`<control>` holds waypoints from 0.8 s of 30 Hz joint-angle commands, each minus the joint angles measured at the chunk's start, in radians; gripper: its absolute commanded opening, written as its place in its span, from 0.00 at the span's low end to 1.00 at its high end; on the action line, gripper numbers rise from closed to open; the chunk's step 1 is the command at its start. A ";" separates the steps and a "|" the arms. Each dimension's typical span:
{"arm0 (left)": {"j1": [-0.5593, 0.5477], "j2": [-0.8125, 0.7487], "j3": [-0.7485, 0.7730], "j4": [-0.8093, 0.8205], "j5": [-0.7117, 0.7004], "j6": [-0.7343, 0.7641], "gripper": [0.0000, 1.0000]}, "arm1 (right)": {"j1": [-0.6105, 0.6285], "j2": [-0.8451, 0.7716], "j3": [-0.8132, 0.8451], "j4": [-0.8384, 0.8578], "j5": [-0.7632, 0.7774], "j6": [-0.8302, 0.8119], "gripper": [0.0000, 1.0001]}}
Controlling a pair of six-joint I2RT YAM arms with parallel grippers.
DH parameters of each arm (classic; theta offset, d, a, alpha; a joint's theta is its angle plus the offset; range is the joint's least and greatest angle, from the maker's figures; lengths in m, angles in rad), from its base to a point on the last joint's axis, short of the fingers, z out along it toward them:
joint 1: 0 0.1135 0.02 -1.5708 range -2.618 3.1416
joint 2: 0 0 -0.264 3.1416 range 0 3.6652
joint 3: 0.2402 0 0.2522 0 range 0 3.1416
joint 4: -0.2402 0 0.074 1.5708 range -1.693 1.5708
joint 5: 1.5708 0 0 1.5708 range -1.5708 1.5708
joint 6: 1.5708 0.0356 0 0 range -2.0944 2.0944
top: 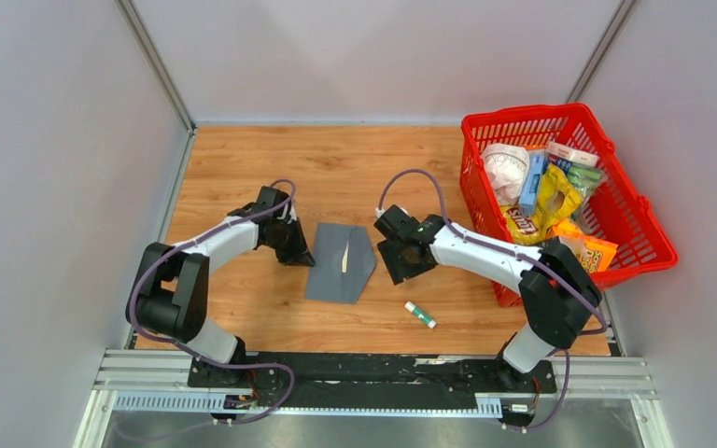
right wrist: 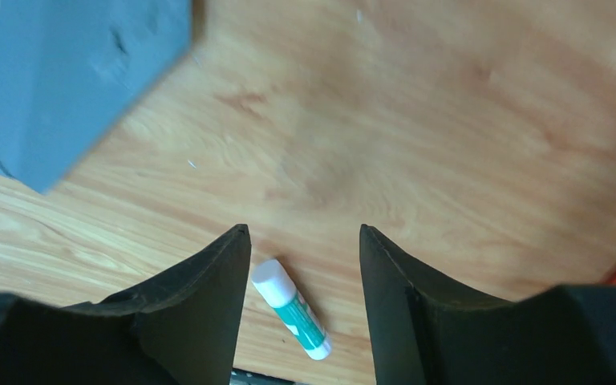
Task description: Place the letter into the envelope and seal it
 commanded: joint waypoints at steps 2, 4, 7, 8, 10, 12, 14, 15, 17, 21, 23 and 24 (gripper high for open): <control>-0.008 -0.132 0.097 -0.059 0.016 0.060 0.16 | 0.001 -0.117 -0.098 0.006 -0.049 0.037 0.59; -0.008 -0.162 0.114 -0.075 0.022 0.063 0.18 | 0.001 -0.143 -0.132 0.005 -0.069 0.040 0.60; -0.008 -0.181 0.132 -0.090 0.039 0.068 0.20 | 0.002 -0.183 -0.169 0.000 -0.095 0.037 0.62; -0.008 -0.189 0.137 -0.095 0.042 0.069 0.20 | 0.004 -0.192 -0.178 -0.003 -0.106 0.041 0.63; -0.008 -0.195 0.143 -0.098 0.050 0.068 0.20 | 0.013 -0.200 -0.182 -0.007 -0.132 0.054 0.64; -0.008 -0.199 0.146 -0.098 0.055 0.066 0.20 | 0.025 -0.195 -0.179 -0.033 -0.126 0.067 0.65; -0.008 -0.204 0.149 -0.098 0.062 0.062 0.20 | 0.039 -0.186 -0.182 -0.049 -0.114 0.066 0.66; -0.008 -0.207 0.149 -0.096 0.064 0.059 0.20 | 0.042 -0.185 -0.189 -0.050 -0.114 0.072 0.66; -0.008 -0.212 0.151 -0.090 0.075 0.054 0.20 | 0.045 -0.171 -0.201 -0.055 -0.126 0.080 0.66; -0.008 -0.212 0.155 -0.089 0.082 0.063 0.20 | 0.064 -0.149 -0.221 -0.067 -0.123 0.097 0.68; -0.008 -0.209 0.152 -0.084 0.090 0.066 0.20 | 0.070 -0.140 -0.233 -0.058 -0.132 0.106 0.68; -0.008 -0.207 0.152 -0.081 0.094 0.068 0.20 | 0.074 -0.129 -0.236 -0.055 -0.138 0.110 0.68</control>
